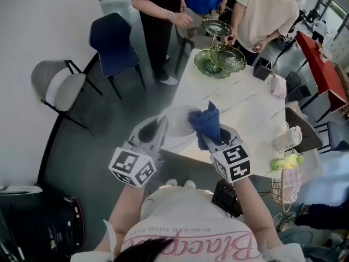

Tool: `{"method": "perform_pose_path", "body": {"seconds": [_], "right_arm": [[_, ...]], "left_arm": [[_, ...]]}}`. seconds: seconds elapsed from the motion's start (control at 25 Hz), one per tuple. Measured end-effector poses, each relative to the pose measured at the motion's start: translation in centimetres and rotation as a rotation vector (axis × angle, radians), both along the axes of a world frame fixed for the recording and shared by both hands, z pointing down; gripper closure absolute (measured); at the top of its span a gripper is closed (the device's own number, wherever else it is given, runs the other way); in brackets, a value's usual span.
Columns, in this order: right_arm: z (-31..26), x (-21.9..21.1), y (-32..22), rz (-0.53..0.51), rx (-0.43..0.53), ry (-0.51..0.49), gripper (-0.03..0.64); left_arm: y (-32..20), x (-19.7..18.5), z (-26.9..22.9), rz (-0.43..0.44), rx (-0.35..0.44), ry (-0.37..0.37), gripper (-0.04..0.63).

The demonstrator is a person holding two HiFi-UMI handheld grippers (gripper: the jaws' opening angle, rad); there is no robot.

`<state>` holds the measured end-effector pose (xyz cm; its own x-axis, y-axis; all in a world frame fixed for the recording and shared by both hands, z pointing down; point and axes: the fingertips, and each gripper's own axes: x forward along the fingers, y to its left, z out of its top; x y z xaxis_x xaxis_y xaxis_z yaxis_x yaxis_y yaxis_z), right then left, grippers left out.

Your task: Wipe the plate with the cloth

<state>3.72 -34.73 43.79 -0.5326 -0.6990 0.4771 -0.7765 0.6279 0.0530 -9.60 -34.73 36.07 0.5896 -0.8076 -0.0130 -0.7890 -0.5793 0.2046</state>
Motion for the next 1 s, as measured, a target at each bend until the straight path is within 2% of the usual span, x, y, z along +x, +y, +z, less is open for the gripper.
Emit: {"method": "perform_pose_path", "body": {"seconds": [0.16, 0.4, 0.48, 0.64, 0.76, 0.88, 1.0], "right_arm": [[0.0, 2.9, -0.4, 0.05, -0.007, -0.006, 0.506], [-2.7, 5.2, -0.1, 0.015, 0.026, -0.049, 0.506], [-4.6, 4.8, 0.3, -0.054, 0.062, -0.043, 0.506], [-8.9, 1.9, 2.1, -0.265, 0.154, 0.006, 0.506], [-10.6, -1.0, 3.3, -0.388, 0.18, 0.058, 0.506], [-10.5, -3.3, 4.1, -0.475, 0.18, 0.094, 0.506], [-9.4, -3.8, 4.1, -0.515, 0.172, 0.137, 0.506]], "left_arm": [[0.7, 0.5, -0.5, 0.072, 0.18, -0.167, 0.577], [2.4, 2.0, -0.1, 0.201, 0.406, -0.424, 0.577], [2.6, 2.6, 0.4, 0.233, 0.468, -0.533, 0.577], [3.3, 4.3, 1.4, 0.301, 0.578, -0.732, 0.577], [3.9, 5.5, 1.5, 0.342, 0.646, -0.811, 0.577], [4.3, 6.5, 1.5, 0.369, 0.68, -0.831, 0.577], [4.4, 7.0, 2.0, 0.381, 0.696, -0.857, 0.577]]}}
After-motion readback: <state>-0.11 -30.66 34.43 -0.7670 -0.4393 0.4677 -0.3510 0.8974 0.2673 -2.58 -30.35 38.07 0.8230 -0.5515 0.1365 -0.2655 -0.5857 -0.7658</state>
